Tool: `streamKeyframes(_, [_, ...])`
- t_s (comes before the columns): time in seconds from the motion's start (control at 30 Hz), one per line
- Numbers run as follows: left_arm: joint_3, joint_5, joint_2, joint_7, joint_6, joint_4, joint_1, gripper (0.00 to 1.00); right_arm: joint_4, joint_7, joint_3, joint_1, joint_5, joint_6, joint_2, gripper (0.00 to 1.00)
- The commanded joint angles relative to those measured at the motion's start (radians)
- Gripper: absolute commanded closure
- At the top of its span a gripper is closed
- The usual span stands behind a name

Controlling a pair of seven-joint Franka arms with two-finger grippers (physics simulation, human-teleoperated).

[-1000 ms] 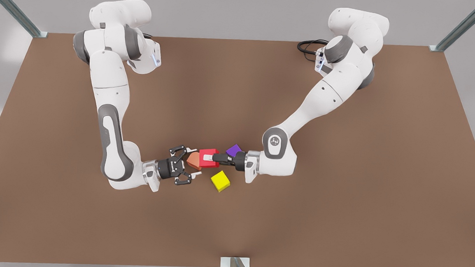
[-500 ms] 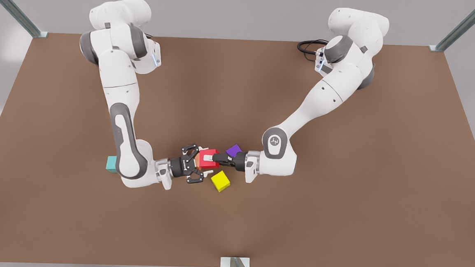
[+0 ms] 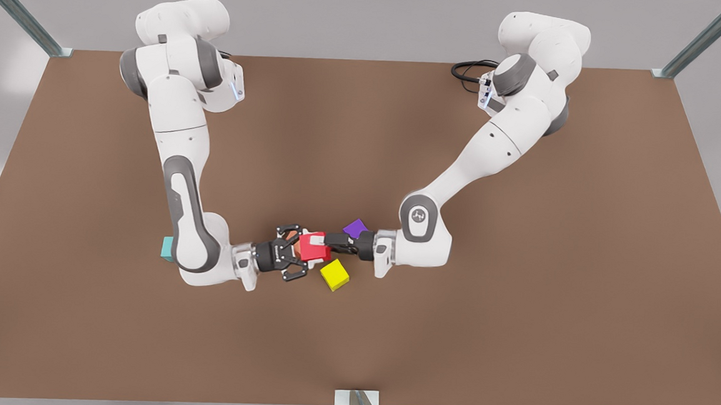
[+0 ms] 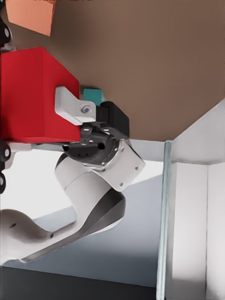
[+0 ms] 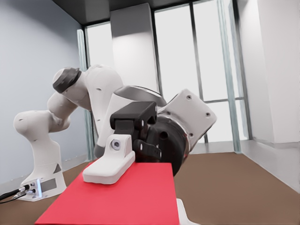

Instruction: Pick up red wooden cube and pass to hand red wooden cube and place in blue wooden cube

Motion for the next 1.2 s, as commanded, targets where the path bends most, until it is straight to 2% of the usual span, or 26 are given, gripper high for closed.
streamKeyframes(0.0, [-0.001,0.051,-0.005,-0.018,-0.004,-0.007,0.019,0.00,0.003,0.026,0.000,-0.011,0.004,0.000,-0.003,0.69])
streamKeyframes(0.07, [-0.002,0.052,-0.009,-0.001,-0.015,-0.021,0.043,0.00,0.003,0.029,0.000,-0.014,0.002,-0.002,-0.004,0.69])
streamKeyframes(0.13, [-0.002,0.092,-0.019,0.001,-0.104,-0.047,0.114,0.00,0.003,0.037,-0.003,-0.047,-0.007,-0.010,-0.006,0.69])
streamKeyframes(0.2, [-0.004,0.176,-0.059,-0.022,-0.215,-0.092,0.210,0.00,0.012,0.143,-0.011,-0.150,-0.223,-0.037,-0.049,0.68])
streamKeyframes(0.27, [-0.004,0.611,-0.116,-0.199,-0.525,-0.078,0.376,0.00,-0.035,0.458,-0.045,-0.250,-0.620,-0.037,-0.186,0.68])
streamKeyframes(0.3, [-0.001,0.718,-0.117,-0.177,-0.651,-0.040,0.451,0.00,-0.037,0.646,-0.118,-0.249,-0.804,-0.030,-0.253,0.68])
streamKeyframes(0.33, [-0.002,0.903,-0.119,-0.168,-0.728,0.025,0.491,0.00,-0.034,0.767,-0.137,-0.245,-1.007,-0.008,-0.305,0.68])
streamKeyframes(0.4, [-0.008,1.286,-0.122,-0.173,-0.881,0.094,0.481,0.00,-0.052,0.904,-0.157,-0.242,-1.356,0.069,-0.342,0.68])
streamKeyframes(0.43, [-0.011,1.524,-0.176,-0.174,-0.959,0.092,0.458,0.00,-0.075,0.913,-0.160,-0.242,-1.495,0.173,-0.346,0.68])
streamKeyframes(0.47, [-0.016,1.658,-0.186,-0.185,-1.018,0.092,0.429,0.00,-0.117,0.913,-0.181,-0.242,-1.532,0.246,-0.357,0.68])
streamKeyframes(0.5, [-0.007,1.792,-0.226,-0.346,-1.116,0.085,0.379,0.00,-0.227,0.915,-0.187,-0.238,-1.565,0.366,-0.405,0.68])
streamKeyframes(0.53, [0.050,1.743,-0.323,-0.361,-1.038,-0.013,0.352,0.00,-0.258,0.915,-0.189,-0.230,-1.604,0.412,-0.417,0.68])
streamKeyframes(0.6, [0.392,1.431,-0.551,-0.363,-0.868,-0.188,0.211,0.00,-0.339,0.924,-0.190,-0.218,-1.665,0.566,-0.435,0.68])
streamKeyframes(0.7, [0.487,1.313,-0.800,-0.526,-0.955,-0.219,0.165,0.00,-0.384,1.042,-0.187,-0.210,-1.681,0.616,-0.440,0.68])
streamKeyframes(0.73, [0.452,1.292,-0.789,-0.533,-1.029,-0.169,0.203,0.00,-0.393,1.083,-0.186,-0.199,-1.681,0.633,-0.432,0.68])
streamKeyframes(0.93, [0.452,1.260,-0.760,-0.529,-1.019,-0.136,0.223,0.00,-0.405,1.177,-0.180,-0.193,-1.665,0.615,-0.417,0.68])
streamKeyframes(1.17, [0.447,1.226,-0.760,-0.535,-1.030,-0.139,0.218,0.00,-0.445,1.178,-0.175,-0.104,-1.616,0.592,-0.402,0.68])
